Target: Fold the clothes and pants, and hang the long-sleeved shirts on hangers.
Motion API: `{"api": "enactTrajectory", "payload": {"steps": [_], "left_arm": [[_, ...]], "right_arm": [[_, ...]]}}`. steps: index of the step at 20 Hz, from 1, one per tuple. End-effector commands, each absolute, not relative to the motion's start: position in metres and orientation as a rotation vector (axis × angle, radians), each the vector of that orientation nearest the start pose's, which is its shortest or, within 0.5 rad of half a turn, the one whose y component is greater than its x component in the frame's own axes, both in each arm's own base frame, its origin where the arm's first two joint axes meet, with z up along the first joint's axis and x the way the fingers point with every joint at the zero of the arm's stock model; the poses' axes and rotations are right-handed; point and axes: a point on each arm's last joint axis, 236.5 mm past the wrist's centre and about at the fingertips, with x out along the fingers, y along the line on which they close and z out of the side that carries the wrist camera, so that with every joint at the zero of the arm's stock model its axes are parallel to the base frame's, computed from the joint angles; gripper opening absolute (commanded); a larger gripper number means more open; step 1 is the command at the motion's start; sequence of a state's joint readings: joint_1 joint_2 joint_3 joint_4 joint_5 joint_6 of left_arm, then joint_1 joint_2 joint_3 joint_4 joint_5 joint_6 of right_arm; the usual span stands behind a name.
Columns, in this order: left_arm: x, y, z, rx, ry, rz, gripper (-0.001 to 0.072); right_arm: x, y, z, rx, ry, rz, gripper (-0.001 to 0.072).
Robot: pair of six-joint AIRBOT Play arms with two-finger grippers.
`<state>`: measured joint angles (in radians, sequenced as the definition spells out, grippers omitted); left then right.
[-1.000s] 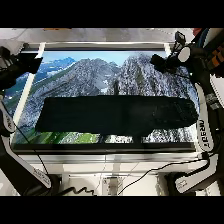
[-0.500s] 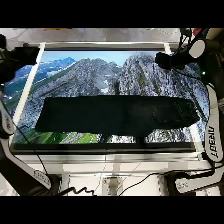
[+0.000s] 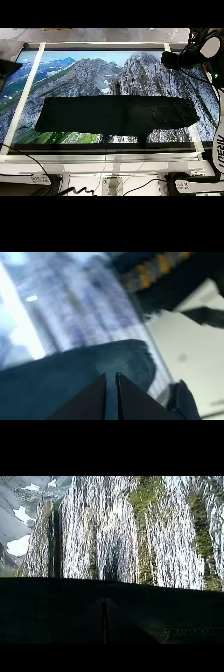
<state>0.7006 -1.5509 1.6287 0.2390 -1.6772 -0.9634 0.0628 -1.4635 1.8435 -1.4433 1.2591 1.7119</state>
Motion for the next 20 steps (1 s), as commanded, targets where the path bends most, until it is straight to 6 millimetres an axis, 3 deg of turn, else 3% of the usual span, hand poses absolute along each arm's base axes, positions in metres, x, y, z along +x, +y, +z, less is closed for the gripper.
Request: {"api": "enactTrajectory", "payload": {"steps": [1,3,6,8,9,10,11,15,20], "left_arm": [[0.384,0.088,0.141,-0.839,0.799,-0.588,0.0092],[0.364,0.087,0.095,-0.866,0.935,-0.54,0.0092],[0.363,0.085,0.058,-0.773,1.02,-0.526,0.0102],[0.357,0.097,0.023,-0.649,1.119,-0.456,0.0173],[0.354,0.11,0.006,-0.595,1.166,-0.393,0.0259],[0.355,0.124,-0.007,-0.559,1.184,-0.337,0.0393],[0.357,0.138,-0.016,-0.536,1.18,-0.287,0.0445],[0.363,0.168,-0.042,-0.494,1.147,-0.238,0.0449],[0.349,0.167,-0.076,-0.562,1.205,-0.299,0.0447]], "right_arm": [[0.474,0.058,0.179,0.193,0.915,0.088,0.0035],[0.464,0.062,0.17,0.208,0.951,0.102,0.0035],[0.465,0.076,0.171,0.252,0.945,0.146,0.0034],[0.471,0.082,0.177,0.276,0.909,0.166,0.0034],[0.472,0.082,0.179,0.278,0.902,0.168,0.0034],[0.473,0.082,0.178,0.277,0.902,0.168,0.0034],[0.473,0.082,0.177,0.267,0.903,0.172,0.0034],[0.477,0.082,0.167,0.241,0.9,0.181,0.0034],[0.476,0.085,0.136,0.273,0.938,0.181,0.0034]]}}
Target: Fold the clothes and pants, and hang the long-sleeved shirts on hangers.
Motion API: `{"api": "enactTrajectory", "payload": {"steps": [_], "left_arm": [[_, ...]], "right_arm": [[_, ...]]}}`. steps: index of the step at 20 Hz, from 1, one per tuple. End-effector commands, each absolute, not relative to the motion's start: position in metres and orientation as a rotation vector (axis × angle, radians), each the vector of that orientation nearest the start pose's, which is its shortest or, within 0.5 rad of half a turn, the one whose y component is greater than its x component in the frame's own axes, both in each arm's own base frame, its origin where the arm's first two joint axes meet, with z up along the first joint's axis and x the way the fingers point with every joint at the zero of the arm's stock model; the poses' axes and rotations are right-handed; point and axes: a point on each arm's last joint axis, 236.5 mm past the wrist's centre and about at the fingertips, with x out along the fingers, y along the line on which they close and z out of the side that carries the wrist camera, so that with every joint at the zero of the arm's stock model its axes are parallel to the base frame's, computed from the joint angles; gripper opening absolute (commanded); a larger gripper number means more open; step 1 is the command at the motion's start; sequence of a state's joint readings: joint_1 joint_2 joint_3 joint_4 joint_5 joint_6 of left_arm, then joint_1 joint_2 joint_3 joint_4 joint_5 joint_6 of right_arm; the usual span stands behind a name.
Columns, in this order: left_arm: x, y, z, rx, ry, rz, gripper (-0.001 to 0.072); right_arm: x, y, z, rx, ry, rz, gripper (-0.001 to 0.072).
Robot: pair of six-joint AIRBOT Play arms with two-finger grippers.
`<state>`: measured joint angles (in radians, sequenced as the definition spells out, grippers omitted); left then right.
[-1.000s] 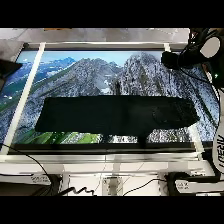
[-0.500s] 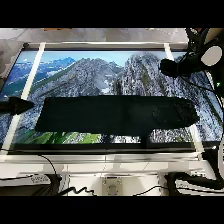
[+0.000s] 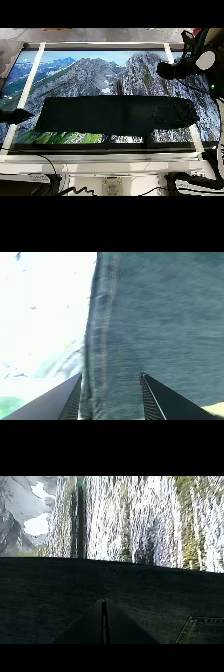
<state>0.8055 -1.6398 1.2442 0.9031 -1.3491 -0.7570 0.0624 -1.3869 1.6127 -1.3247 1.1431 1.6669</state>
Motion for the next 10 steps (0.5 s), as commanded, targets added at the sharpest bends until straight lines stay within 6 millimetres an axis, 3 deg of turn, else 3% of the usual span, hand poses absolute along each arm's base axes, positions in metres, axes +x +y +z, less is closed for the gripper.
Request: {"api": "enactTrajectory", "payload": {"steps": [1,7,10], "left_arm": [[0.348,0.164,-0.082,-0.568,1.216,-0.316,0.0448],[0.341,0.148,-0.1,-0.609,1.259,-0.409,0.0447],[0.363,0.157,-0.092,-0.616,1.198,-0.41,0.0448]], "right_arm": [[0.477,0.086,0.136,0.276,0.934,0.181,0.0034],[0.486,0.086,0.143,0.284,0.885,0.18,0.0034],[0.486,0.086,0.139,0.285,0.899,0.18,0.0034]]}}
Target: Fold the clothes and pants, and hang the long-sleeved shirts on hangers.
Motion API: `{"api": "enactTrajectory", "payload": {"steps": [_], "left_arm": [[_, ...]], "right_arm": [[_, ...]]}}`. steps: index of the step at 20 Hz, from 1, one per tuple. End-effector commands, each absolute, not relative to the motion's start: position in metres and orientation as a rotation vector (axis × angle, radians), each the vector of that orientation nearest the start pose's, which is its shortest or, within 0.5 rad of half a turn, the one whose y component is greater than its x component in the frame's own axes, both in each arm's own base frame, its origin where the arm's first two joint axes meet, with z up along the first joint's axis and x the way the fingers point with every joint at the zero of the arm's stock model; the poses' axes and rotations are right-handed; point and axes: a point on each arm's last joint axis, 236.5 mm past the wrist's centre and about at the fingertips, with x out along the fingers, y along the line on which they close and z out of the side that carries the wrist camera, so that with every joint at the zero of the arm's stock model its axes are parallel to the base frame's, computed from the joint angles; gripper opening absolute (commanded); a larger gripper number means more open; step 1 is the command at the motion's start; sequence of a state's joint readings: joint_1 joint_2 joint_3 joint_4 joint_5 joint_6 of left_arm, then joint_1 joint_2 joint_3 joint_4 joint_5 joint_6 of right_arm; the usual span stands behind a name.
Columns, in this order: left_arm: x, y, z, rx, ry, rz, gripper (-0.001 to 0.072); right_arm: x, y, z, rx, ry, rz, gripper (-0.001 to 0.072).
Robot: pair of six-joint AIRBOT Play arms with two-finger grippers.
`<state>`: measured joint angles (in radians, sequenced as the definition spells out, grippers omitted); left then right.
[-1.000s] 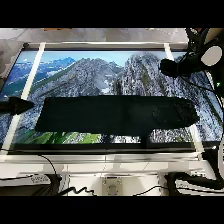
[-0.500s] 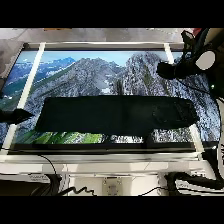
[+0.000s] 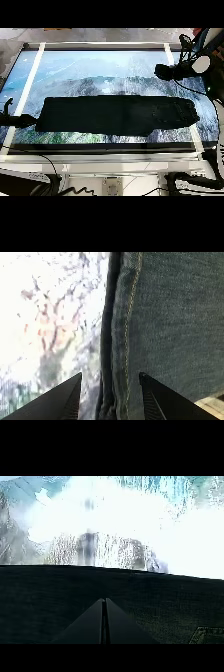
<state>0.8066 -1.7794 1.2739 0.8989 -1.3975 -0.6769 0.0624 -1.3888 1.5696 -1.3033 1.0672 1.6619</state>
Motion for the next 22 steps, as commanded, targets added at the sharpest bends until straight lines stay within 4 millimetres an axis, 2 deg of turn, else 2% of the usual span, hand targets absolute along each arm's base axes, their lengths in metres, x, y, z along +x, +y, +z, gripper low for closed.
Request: {"api": "enactTrajectory", "payload": {"steps": [1,2,4,6,9,10,11,15,22], "left_arm": [[0.378,0.161,-0.084,-0.627,1.146,-0.412,0.0449],[0.394,0.165,-0.075,-0.634,1.096,-0.416,0.0449],[0.412,0.172,-0.069,-0.617,1.074,-0.412,0.0449],[0.422,0.173,-0.072,-0.6,1.073,-0.415,0.0449],[0.431,0.169,-0.086,-0.623,1.096,-0.427,0.0452],[0.432,0.167,-0.091,-0.642,1.109,-0.436,0.0457],[0.431,0.163,-0.096,-0.661,1.127,-0.45,0.0497],[0.425,0.147,-0.109,-0.694,1.172,-0.507,0.0497],[0.406,0.129,-0.11,-0.708,1.205,-0.609,0.0493]], "right_arm": [[0.486,0.086,0.138,0.287,0.9,0.181,0.0034],[0.486,0.088,0.138,0.296,0.903,0.187,0.0034],[0.486,0.093,0.138,0.317,0.905,0.201,0.0034],[0.485,0.096,0.139,0.328,0.906,0.209,0.0035],[0.485,0.097,0.139,0.332,0.907,0.212,0.0035],[0.485,0.098,0.139,0.336,0.908,0.215,0.0035],[0.485,0.099,0.14,0.342,0.907,0.219,0.0035],[0.485,0.1,0.14,0.344,0.907,0.22,0.0036],[0.486,0.099,0.141,0.345,0.901,0.219,0.0035]]}}
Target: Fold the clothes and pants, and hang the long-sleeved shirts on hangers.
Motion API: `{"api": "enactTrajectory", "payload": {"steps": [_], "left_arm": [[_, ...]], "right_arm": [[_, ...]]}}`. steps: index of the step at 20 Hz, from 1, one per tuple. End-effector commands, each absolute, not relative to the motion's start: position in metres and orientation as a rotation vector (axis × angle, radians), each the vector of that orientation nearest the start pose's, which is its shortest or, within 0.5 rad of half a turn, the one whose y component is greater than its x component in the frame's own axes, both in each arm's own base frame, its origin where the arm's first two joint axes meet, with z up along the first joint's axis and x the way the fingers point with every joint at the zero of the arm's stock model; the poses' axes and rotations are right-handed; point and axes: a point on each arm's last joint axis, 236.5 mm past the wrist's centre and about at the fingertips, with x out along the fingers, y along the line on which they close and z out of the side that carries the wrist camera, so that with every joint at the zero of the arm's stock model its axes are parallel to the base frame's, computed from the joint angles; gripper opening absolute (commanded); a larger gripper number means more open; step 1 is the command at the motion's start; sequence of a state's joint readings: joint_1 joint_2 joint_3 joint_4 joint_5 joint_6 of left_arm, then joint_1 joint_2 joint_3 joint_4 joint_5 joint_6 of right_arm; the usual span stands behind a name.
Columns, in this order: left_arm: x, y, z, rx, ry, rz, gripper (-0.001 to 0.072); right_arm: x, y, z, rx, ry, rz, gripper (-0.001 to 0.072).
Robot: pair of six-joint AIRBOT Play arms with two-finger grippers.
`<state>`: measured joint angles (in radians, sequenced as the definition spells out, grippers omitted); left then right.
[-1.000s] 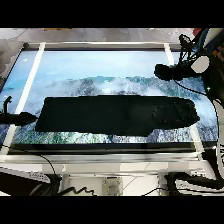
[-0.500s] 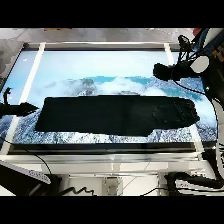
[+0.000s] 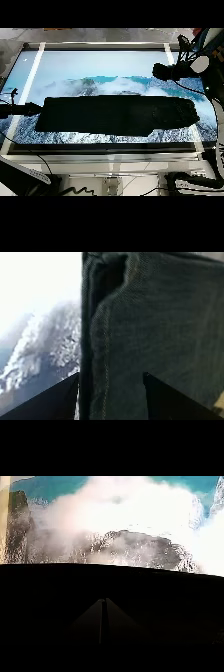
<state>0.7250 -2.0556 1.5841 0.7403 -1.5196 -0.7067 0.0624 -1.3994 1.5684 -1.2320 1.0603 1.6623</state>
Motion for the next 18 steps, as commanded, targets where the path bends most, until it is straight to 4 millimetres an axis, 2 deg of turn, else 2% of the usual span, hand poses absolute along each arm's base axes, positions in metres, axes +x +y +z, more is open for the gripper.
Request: {"api": "enactTrajectory", "payload": {"steps": [1,4,5,7,10,13,14,18], "left_arm": [[0.405,0.128,-0.109,-0.709,1.206,-0.617,0.0484],[0.403,0.125,-0.108,-0.718,1.212,-0.628,0.0484],[0.404,0.121,-0.107,-0.719,1.211,-0.636,0.0484],[0.406,0.113,-0.107,-0.705,1.218,-0.655,0.0483],[0.41,0.098,-0.107,-0.683,1.234,-0.684,0.0469],[0.411,0.089,-0.108,-0.672,1.253,-0.7,0.0092],[0.411,0.085,-0.106,-0.676,1.253,-0.711,0.0019],[0.424,0.079,-0.086,-0.722,1.182,-0.725,0.0017]], "right_arm": [[0.486,0.099,0.141,0.344,0.899,0.219,0.0036],[0.487,0.1,0.135,0.346,0.915,0.218,0.0037],[0.486,0.1,0.132,0.348,0.927,0.22,0.0071],[0.484,0.101,0.124,0.348,0.957,0.22,0.0215],[0.482,0.102,0.118,0.346,0.979,0.22,0.022],[0.482,0.102,0.117,0.346,0.981,0.22,0.022],[0.482,0.102,0.117,0.346,0.983,0.221,0.022],[0.475,0.108,0.113,0.341,1.013,0.234,0.0219]]}}
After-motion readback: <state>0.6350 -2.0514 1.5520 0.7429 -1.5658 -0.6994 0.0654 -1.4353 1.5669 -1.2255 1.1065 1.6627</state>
